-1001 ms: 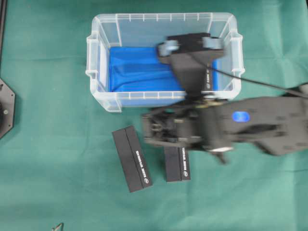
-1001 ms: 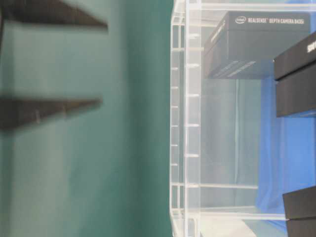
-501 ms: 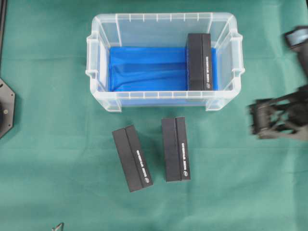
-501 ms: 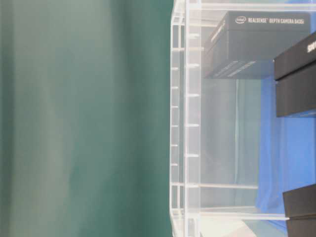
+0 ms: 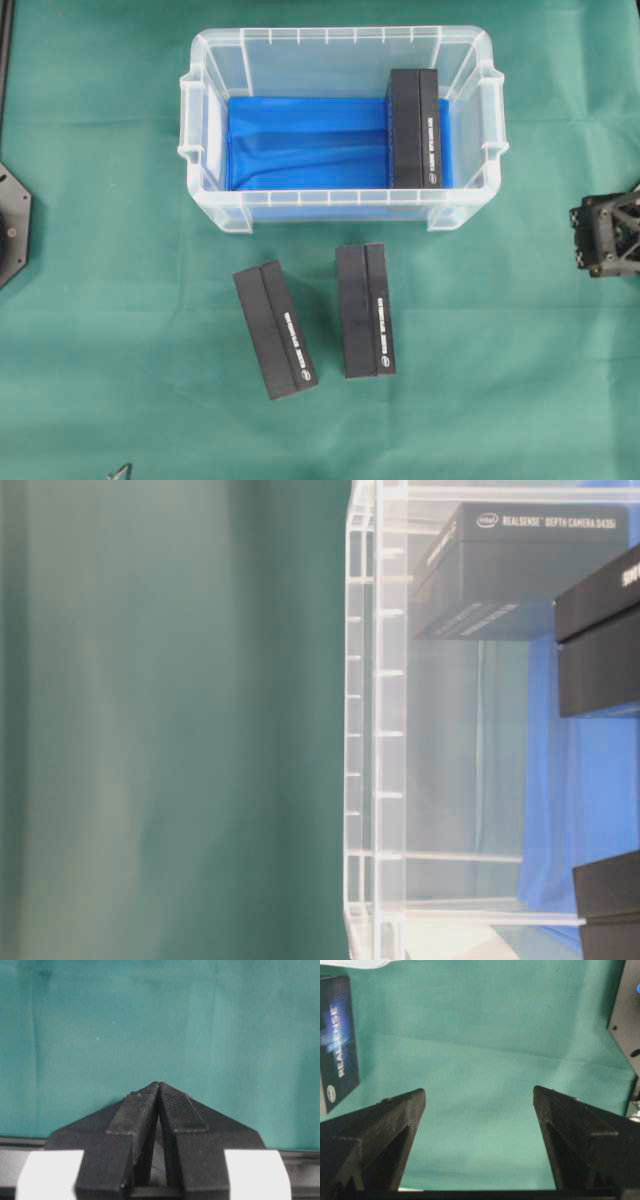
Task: Take the box out of the case with the right arm.
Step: 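Move the right gripper back over the right box in the case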
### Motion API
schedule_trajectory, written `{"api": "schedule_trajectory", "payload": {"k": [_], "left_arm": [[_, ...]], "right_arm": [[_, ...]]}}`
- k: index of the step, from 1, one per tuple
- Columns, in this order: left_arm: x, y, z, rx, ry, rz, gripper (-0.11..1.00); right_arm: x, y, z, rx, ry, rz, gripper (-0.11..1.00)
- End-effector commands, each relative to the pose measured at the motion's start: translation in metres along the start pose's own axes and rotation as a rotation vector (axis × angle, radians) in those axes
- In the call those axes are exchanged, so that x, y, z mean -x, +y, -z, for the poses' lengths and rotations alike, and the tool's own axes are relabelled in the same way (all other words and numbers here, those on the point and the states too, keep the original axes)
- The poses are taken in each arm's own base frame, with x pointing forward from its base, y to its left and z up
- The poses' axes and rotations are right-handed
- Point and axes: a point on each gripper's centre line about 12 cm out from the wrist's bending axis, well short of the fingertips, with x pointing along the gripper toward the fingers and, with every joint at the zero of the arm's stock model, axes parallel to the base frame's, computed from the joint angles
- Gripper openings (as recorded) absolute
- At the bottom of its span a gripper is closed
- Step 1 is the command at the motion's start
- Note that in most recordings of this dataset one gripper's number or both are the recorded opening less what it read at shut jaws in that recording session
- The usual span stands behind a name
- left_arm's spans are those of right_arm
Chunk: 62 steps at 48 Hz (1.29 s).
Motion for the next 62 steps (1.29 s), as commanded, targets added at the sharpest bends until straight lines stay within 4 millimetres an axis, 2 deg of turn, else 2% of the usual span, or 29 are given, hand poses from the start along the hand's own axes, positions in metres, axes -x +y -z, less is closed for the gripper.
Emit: {"api": "schedule_trajectory", "payload": {"k": [1, 7, 13, 29, 39, 44, 62], "left_arm": [[0.002, 0.0, -0.003, 0.001, -0.011, -0.002, 0.0], [0.002, 0.0, -0.003, 0.001, -0.011, -0.002, 0.0], [0.002, 0.001, -0.003, 0.001, -0.01, -0.004, 0.0], [0.002, 0.0, -0.003, 0.0, -0.01, -0.003, 0.0], [0.002, 0.0, -0.003, 0.001, -0.01, -0.003, 0.0], [0.002, 0.0, -0.003, 0.003, -0.01, -0.003, 0.0], [0.002, 0.0, -0.003, 0.003, -0.01, -0.003, 0.0]], "right_arm": [[0.005, 0.0, -0.002, 0.002, -0.001, -0.024, 0.89], [0.003, 0.001, -0.012, -0.002, -0.025, -0.024, 0.89], [0.0, 0.001, -0.03, 0.0, -0.038, -0.018, 0.88], [-0.015, 0.007, -0.095, 0.022, -0.084, -0.031, 0.89], [-0.025, 0.003, -0.13, 0.034, -0.087, -0.018, 0.89], [-0.029, 0.002, -0.137, 0.039, -0.073, -0.007, 0.89], [-0.031, 0.002, -0.137, 0.036, -0.068, 0.003, 0.88]]}}
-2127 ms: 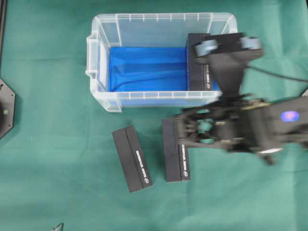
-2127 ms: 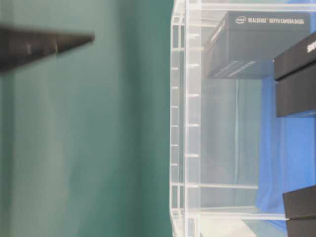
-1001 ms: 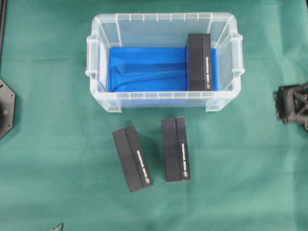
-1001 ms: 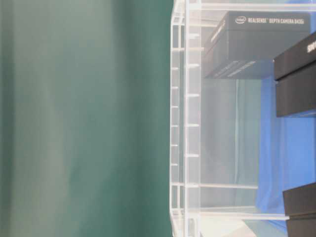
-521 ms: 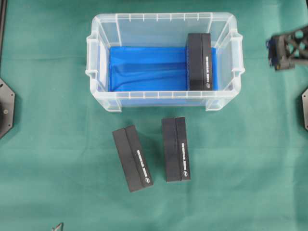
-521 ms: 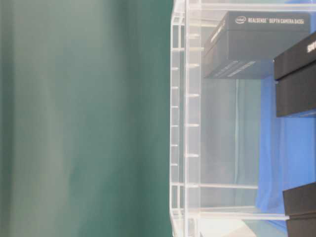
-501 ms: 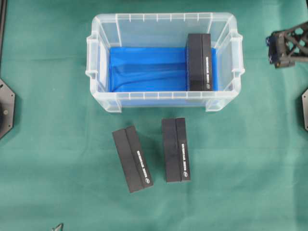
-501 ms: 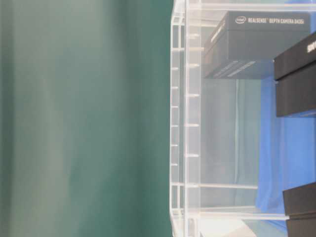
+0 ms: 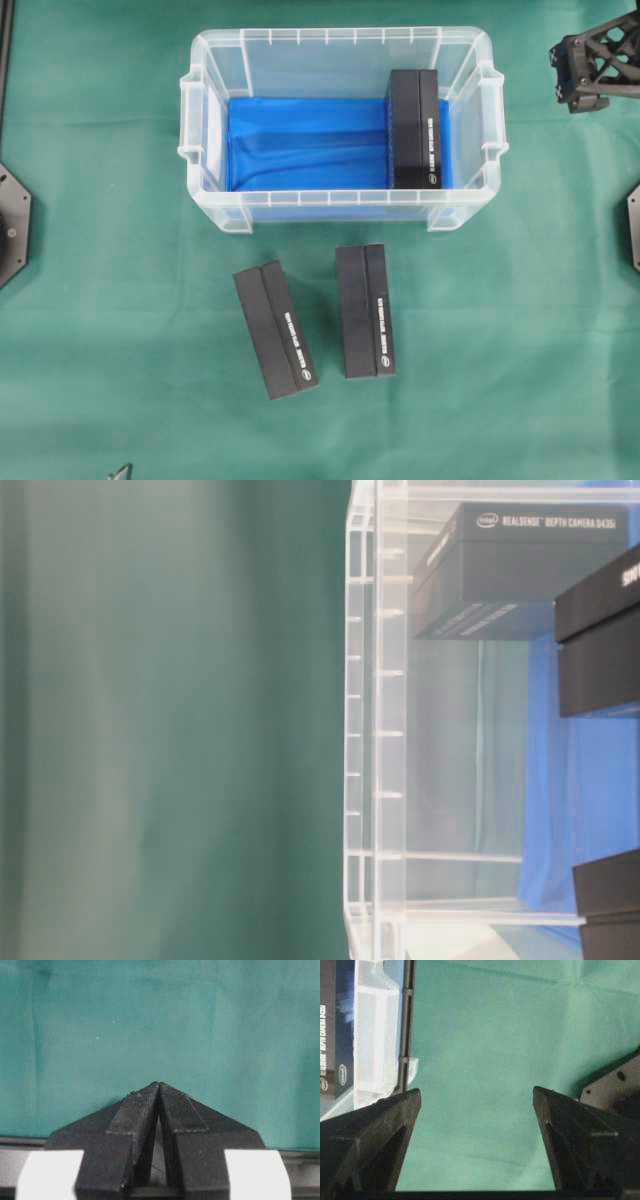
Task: Take the box out of the case with the right arm.
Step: 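Move the right gripper back over the right box in the case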
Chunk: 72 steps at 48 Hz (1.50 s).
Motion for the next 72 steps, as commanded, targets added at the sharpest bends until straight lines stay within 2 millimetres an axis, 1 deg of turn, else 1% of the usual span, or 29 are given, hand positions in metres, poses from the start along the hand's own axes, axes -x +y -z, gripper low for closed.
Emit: {"api": "schedule_trajectory", "payload": {"k": [1, 26, 34, 39, 43, 54, 55, 62, 66, 72], "left_arm": [[0.003, 0.0, -0.003, 0.001, -0.014, -0.001, 0.0], [0.002, 0.0, -0.003, 0.001, -0.013, -0.003, 0.0], [0.002, 0.0, -0.004, 0.003, -0.016, -0.002, 0.0], [0.002, 0.0, -0.003, 0.001, -0.016, -0.001, 0.0], [0.003, 0.0, -0.004, 0.003, -0.019, 0.0, 0.0], [0.003, 0.0, -0.004, 0.004, -0.019, -0.001, 0.0], [0.003, 0.0, -0.004, 0.003, -0.019, 0.0, 0.0], [0.003, 0.0, -0.003, 0.003, -0.019, 0.0, 0.0], [0.004, 0.0, -0.004, 0.003, -0.02, -0.001, 0.0], [0.004, 0.0, -0.004, 0.003, -0.02, -0.001, 0.0]], "right_arm": [[0.004, 0.001, -0.001, -0.007, -0.004, -0.016, 0.89], [0.004, 0.001, -0.001, -0.008, -0.003, -0.014, 0.89], [0.003, 0.007, -0.003, -0.009, -0.001, -0.024, 0.89], [0.002, 0.02, -0.004, -0.01, 0.008, -0.043, 0.89], [0.0, 0.035, -0.007, -0.007, 0.009, -0.06, 0.89], [-0.007, 0.091, -0.009, 0.03, 0.02, -0.087, 0.88], [-0.008, 0.098, -0.008, 0.036, 0.022, -0.091, 0.89], [-0.011, 0.127, -0.006, 0.054, 0.03, -0.1, 0.89], [-0.014, 0.141, -0.005, 0.061, 0.041, -0.106, 0.89], [-0.018, 0.15, -0.005, 0.062, 0.046, -0.102, 0.89]]}}
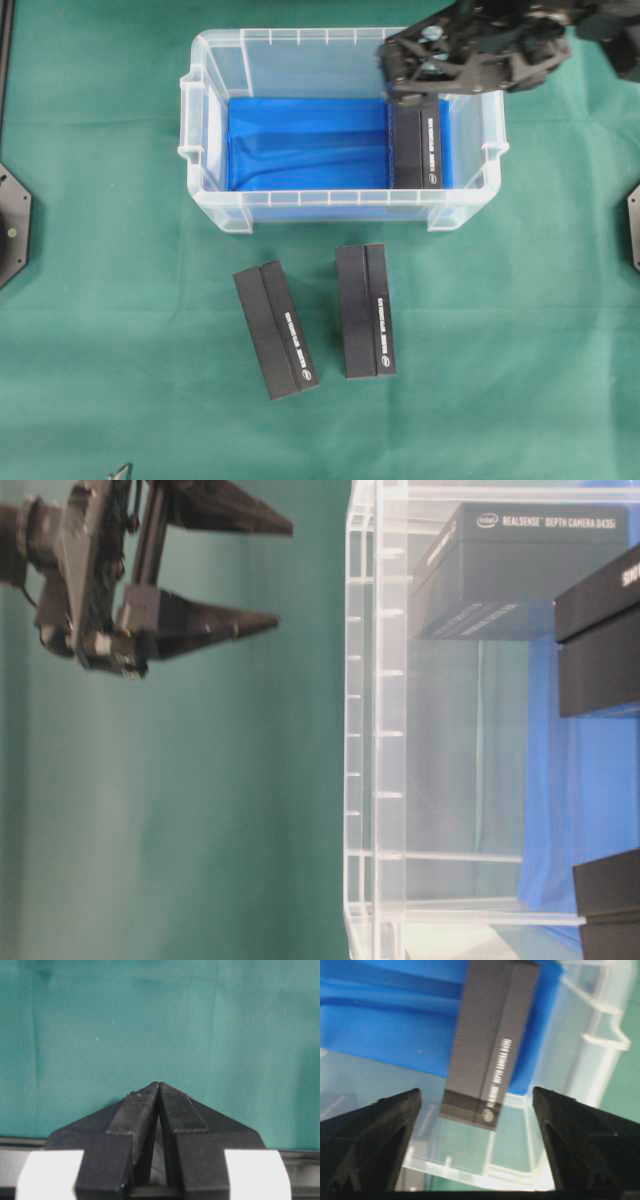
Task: Take the box out of the case with the right arm.
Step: 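Move the right gripper back over the right box in the case, then lower the open right gripper around the right box and close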
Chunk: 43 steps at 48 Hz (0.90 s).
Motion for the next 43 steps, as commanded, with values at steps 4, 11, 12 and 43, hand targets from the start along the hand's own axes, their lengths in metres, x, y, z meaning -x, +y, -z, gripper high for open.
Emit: {"api": "schedule_trajectory", "payload": {"k": [4, 11, 12, 43], "left_arm": [[0.0037, 0.0001, -0.0028, 0.0, -0.017, 0.001, 0.0], [0.0038, 0.0, -0.0033, 0.0, -0.017, 0.001, 0.0], [0.0038, 0.0002, -0.0033, 0.002, -0.017, 0.0, 0.0], [0.0026, 0.0, -0.0045, 0.001, -0.012, -0.001, 0.0]], "right_arm": [[0.0126, 0.0088, -0.0024, -0.001, -0.01, -0.048, 0.89], [0.0109, 0.0087, -0.0016, 0.0, -0.008, -0.041, 0.89], [0.0108, 0.0085, -0.0022, -0.002, -0.008, -0.041, 0.89], [0.0085, 0.0071, -0.0015, -0.001, -0.005, -0.032, 0.89]]}}
